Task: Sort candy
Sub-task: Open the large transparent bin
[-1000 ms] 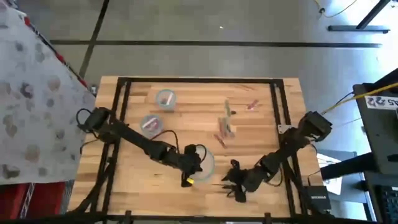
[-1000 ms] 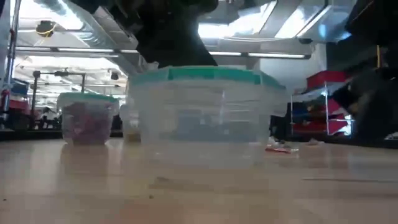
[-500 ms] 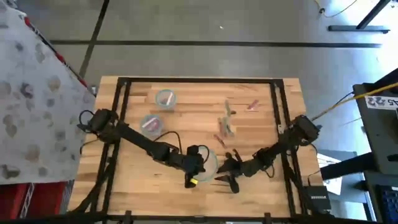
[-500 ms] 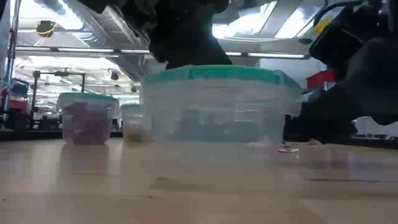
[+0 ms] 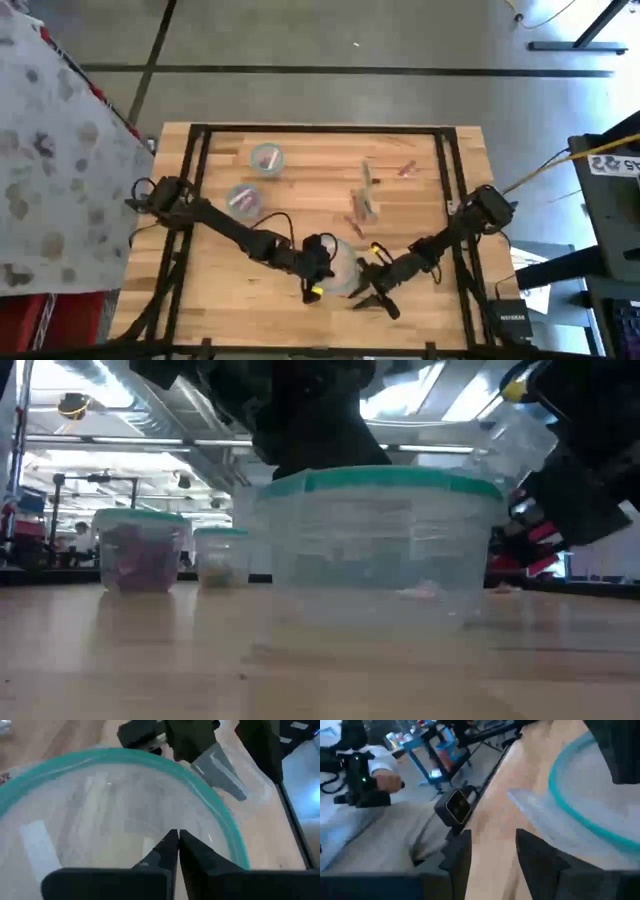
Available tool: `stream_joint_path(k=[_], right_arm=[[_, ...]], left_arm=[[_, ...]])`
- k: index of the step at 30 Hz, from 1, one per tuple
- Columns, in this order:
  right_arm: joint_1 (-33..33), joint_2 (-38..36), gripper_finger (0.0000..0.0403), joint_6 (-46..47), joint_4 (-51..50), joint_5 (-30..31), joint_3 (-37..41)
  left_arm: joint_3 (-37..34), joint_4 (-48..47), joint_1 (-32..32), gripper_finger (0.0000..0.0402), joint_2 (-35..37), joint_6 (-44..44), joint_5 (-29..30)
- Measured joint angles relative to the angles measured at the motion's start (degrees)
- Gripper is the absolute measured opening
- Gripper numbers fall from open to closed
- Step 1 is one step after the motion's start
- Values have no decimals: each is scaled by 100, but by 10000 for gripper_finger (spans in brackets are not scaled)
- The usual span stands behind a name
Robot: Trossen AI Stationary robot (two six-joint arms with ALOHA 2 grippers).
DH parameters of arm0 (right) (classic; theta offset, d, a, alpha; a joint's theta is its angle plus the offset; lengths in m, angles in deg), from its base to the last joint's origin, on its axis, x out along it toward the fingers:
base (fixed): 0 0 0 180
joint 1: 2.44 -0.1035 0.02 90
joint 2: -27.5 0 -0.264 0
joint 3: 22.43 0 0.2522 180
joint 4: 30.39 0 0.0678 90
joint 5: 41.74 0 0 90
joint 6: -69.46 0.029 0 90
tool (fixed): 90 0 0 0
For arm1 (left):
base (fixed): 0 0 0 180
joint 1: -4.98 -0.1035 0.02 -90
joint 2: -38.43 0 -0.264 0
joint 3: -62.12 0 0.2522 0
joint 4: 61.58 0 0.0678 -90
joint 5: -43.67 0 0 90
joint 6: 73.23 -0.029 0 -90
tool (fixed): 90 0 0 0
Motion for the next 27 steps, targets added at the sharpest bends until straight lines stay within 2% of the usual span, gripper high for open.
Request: stream_joint_path(k=[3, 9, 13, 16, 18, 20, 23, 25, 27], right_arm=[[-7, -248, 140, -14, -619, 473, 54], [-24, -933, 140, -161, -2270, 1975, 54], [-15, -1424, 140, -259, -3315, 3452, 67], [-11, -1950, 140, 80, -4188, 4776, 66], [20, -2310, 140, 365, -4674, 5252, 49], [-1, -2657, 140, 509, -5171, 5227, 60], [-78, -3147, 140, 430, -5206, 4663, 47], [-156, -3294, 140, 196, -5035, 4013, 39], [-262, -3284, 140, 46, -4714, 3111, -46]], left_arm=[[0, 26, 14, 0, 0, 132, -43], [-14, 113, 180, 0, 90, 516, 1], [85, 35, 202, 0, 160, 562, 249], [113, 30, 160, 0, 190, 400, 96], [120, 48, 145, 0, 190, 318, 40], [120, 34, 136, 0, 190, 296, 6], [122, -2, 103, 0, 190, 301, 35], [125, -11, 105, 0, 190, 298, 52], [126, -11, 105, 0, 194, 265, 80]])
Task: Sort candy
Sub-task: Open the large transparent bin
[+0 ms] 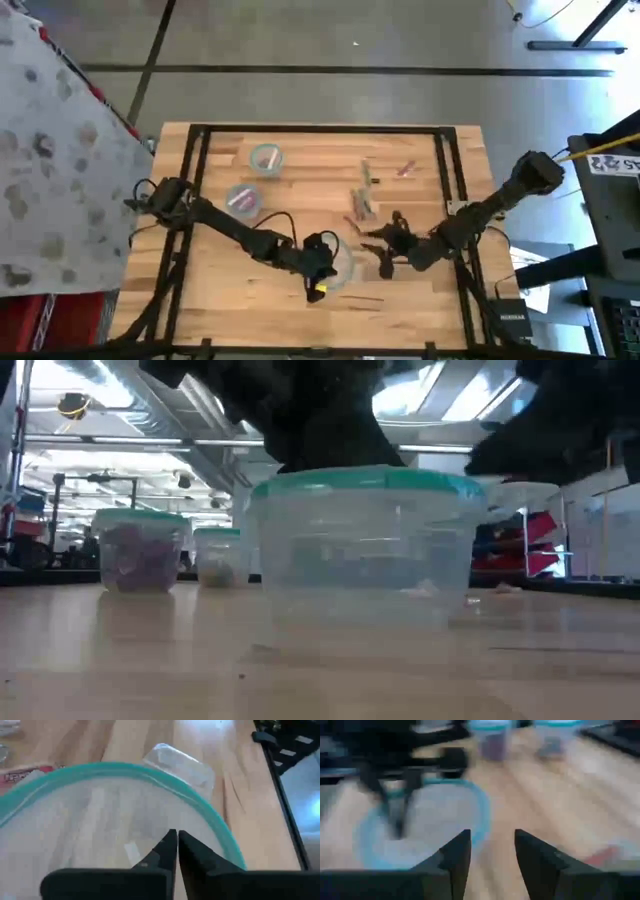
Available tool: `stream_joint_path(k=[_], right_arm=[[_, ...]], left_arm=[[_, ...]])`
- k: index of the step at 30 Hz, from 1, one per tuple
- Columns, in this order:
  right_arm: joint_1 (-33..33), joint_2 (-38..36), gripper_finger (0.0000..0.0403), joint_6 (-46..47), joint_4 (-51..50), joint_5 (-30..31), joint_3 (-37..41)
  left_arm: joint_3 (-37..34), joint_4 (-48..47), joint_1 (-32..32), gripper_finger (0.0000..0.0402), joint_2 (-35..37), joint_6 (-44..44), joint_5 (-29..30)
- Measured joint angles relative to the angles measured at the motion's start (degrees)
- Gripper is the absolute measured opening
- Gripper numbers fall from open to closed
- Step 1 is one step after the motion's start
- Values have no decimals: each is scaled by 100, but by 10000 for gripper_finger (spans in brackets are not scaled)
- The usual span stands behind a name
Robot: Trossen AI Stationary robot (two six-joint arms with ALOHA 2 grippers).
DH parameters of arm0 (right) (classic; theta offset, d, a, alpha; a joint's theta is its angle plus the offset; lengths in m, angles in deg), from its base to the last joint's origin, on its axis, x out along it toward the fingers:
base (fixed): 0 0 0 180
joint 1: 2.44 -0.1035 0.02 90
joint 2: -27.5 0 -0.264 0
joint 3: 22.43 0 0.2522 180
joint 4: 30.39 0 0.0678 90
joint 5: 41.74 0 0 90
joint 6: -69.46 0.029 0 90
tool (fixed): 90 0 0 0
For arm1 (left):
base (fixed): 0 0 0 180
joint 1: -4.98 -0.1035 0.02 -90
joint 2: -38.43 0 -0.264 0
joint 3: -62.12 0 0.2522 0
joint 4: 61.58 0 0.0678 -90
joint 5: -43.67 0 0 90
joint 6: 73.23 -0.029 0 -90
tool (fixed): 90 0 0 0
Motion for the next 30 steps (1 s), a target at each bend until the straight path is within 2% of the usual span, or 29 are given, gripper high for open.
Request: stream_joint_path(k=[2, 4, 9, 12, 15, 18, 25, 28, 30], right_arm=[[-103, 138, 140, -18, 327, -827, -154], [-204, 460, 140, -1, 463, -1261, -371], [-341, 1478, 140, -3, 409, -1456, -1152], [-335, 2064, 140, 4, 23, -1476, -1544], [-283, 2385, 140, 118, -585, -1185, -1894], [-214, 2452, 140, 457, -1557, -565, -2111], [-226, 1802, 140, 1323, -3856, 1049, -2203], [-226, 1501, 140, 1507, -4423, 1126, -2203], [-296, 1388, 140, 1296, -4247, 766, -2109]], left_arm=[[35, -26, 0, 0, 43, -40, 96], [98, -123, 17, 0, 110, -117, 236], [476, -402, 107, 0, 284, -534, 420], [768, -1014, 163, 0, 436, -721, 558], [771, -1886, 145, 0, 415, -635, 640], [783, -2392, 90, 0, 359, -349, 523], [779, -2147, 201, 0, 317, -116, 232], [775, -2037, 205, 0, 313, -117, 234], [773, -2044, 198, 0, 310, -83, 320]])
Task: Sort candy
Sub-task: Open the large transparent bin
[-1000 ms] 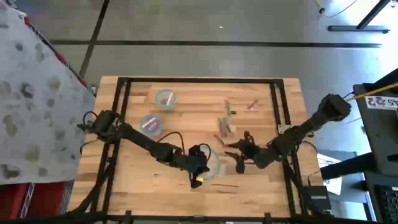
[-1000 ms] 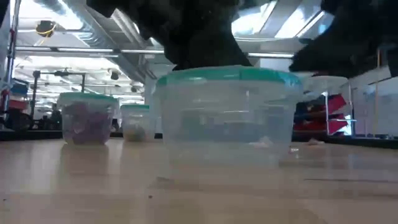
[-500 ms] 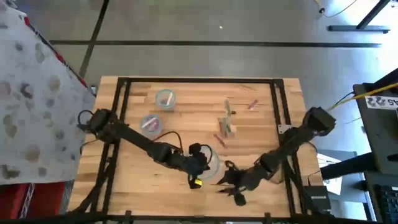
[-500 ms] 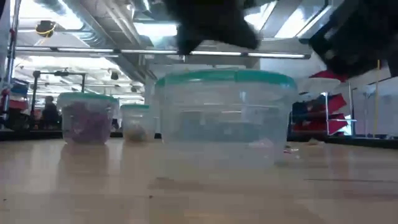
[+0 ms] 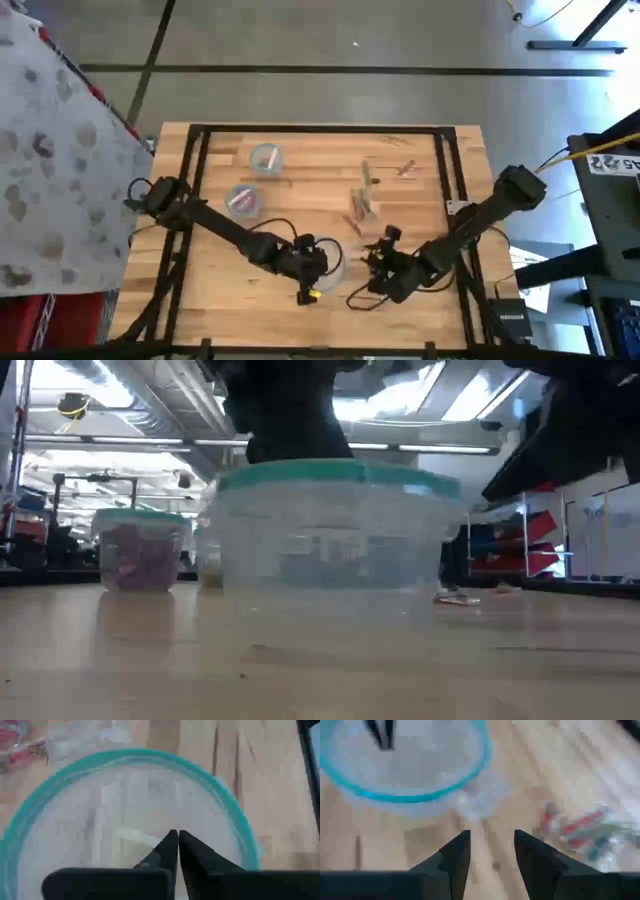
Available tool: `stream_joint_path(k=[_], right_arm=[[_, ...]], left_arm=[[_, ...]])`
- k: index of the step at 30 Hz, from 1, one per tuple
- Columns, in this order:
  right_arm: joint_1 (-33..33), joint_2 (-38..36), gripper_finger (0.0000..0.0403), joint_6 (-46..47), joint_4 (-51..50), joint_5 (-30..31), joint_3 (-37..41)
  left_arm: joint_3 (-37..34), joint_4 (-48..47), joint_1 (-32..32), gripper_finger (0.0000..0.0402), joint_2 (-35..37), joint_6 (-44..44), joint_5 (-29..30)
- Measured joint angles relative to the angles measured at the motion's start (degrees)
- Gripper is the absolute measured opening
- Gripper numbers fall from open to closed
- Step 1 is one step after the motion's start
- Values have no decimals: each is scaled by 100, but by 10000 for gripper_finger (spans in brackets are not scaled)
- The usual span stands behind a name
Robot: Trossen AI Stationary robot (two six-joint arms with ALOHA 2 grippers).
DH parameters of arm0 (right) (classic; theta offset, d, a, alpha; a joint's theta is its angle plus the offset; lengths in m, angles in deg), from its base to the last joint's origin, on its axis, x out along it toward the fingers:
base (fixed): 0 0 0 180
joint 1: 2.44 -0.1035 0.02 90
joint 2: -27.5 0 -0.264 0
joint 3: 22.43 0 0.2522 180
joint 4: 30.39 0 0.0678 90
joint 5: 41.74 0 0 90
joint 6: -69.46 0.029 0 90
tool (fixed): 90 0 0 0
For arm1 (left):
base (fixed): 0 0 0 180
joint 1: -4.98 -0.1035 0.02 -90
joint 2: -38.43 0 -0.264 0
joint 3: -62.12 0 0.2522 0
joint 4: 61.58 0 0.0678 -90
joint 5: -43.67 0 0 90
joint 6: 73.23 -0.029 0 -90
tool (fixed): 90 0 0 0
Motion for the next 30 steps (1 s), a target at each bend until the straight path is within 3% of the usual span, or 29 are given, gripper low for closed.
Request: stream_joint_path(k=[2, 5, 7, 10, 16, 23, 26, 30], right_arm=[[-48, -9, 140, -368, 757, -659, 287], [-88, 185, 140, -802, 2984, -1401, 978], [-79, 458, 140, -906, 4401, -1372, 1400], [8, 944, 140, -973, 5636, -1210, 1687], [317, 1737, 140, -982, 6309, -1183, 1594], [361, 2009, 140, -1427, 7106, -1242, 1488], [368, 2012, 140, -1637, 7424, -1658, 1482], [374, 1965, 140, -1895, 7802, -2725, 1388]], left_arm=[[0, -11, -4, 0, 0, 30, 138], [0, -9, -4, 0, -2, 33, 256], [0, -5, -4, 0, -18, 37, 347], [1, 25, -4, 0, -74, 125, 501], [37, 177, -6, 0, -338, 247, 679], [32, 116, 3, 0, -514, 467, 936], [38, 149, 3, 0, -598, 499, 962], [39, 142, 3, 0, -625, 538, 971]])
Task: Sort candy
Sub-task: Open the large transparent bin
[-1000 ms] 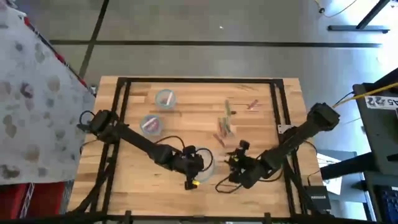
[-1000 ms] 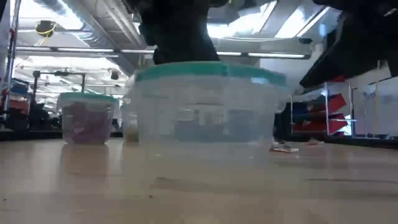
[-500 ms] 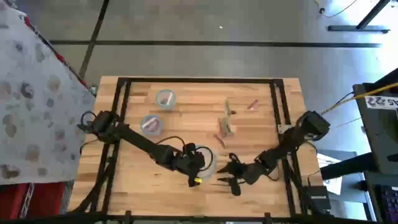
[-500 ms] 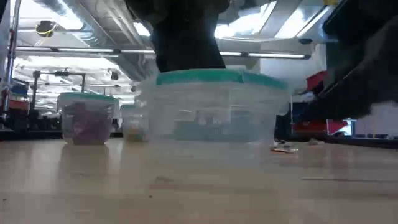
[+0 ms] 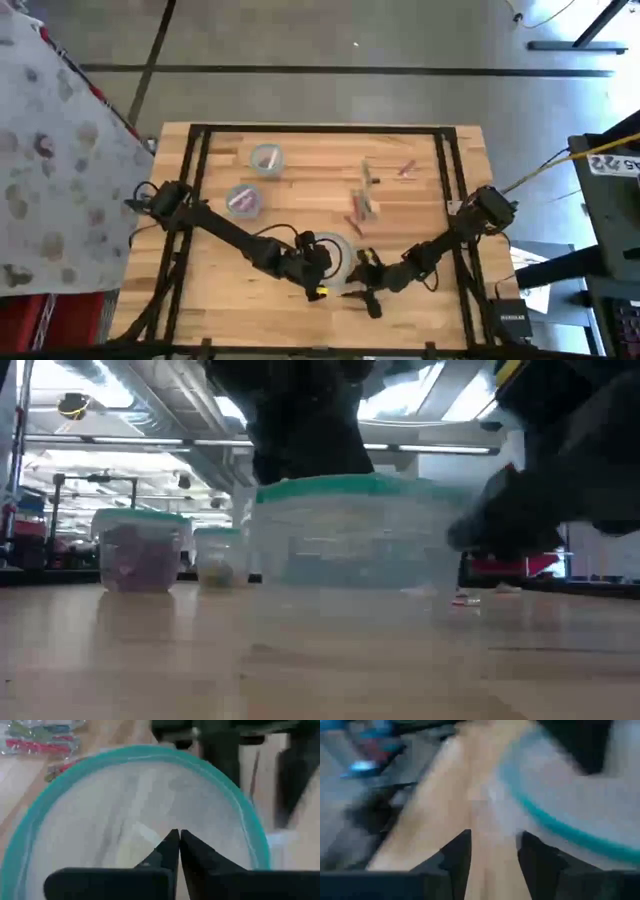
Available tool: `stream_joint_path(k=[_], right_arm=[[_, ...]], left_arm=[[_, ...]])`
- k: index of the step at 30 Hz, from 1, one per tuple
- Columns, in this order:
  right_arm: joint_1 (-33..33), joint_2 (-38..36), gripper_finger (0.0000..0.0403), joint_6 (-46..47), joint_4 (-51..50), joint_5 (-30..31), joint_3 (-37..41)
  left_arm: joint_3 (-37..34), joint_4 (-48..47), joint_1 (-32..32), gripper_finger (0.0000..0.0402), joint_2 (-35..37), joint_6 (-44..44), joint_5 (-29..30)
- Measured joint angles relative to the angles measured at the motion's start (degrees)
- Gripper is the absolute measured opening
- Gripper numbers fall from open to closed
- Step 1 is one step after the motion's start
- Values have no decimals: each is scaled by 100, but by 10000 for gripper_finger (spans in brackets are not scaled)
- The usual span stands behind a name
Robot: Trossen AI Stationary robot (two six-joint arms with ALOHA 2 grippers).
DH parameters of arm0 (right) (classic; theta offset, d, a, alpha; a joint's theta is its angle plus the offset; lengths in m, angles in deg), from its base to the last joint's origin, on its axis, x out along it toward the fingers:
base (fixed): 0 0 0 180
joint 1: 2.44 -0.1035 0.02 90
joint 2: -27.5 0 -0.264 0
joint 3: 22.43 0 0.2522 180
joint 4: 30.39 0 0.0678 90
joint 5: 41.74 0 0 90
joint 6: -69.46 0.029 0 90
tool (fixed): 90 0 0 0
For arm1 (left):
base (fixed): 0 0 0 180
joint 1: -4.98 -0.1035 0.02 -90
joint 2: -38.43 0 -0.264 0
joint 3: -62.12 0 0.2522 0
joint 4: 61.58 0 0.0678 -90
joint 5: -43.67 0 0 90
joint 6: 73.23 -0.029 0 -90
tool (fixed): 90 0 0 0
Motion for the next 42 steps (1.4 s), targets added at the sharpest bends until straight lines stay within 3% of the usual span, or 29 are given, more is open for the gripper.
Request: stream_joint_path(k=[1, 4, 7, 14, 17, 20, 22, 27, 35, 42], right_arm=[[0, 2, 140, -23, -2, -288, -31], [-13, 24, 140, -7, -337, -401, -19], [0, -172, 140, 20, -863, 30, -28], [-23, -1130, 140, 165, -3233, 2043, -9], [-5, -1582, 140, 344, -4134, 3202, -1], [0, -2006, 140, 1311, -4994, 4676, -31], [2, -2184, 140, 2068, -5668, 5163, -23], [-19, -2460, 140, 2342, -5819, 4649, -28], [-575, -2410, 140, 1348, -3965, 1948, -15], [-1006, -2289, 140, 1356, -3319, 1371, -23]], left_arm=[[0, 4, 0, 0, 0, 2, 14], [-4, 26, 4, 0, 13, 7, 3], [-20, 75, 20, 0, 13, 29, -3], [44, 291, 74, 0, 10, 72, -100], [177, 279, 73, 0, 4, 46, -164], [322, 345, 92, 0, -17, -107, -286], [402, 280, 107, 0, -17, -240, -293], [521, 239, 125, 0, -20, -542, -254], [584, 218, 25, 0, -9, -1053, -185], [747, -207, 73, 0, 390, -1332, -103]])
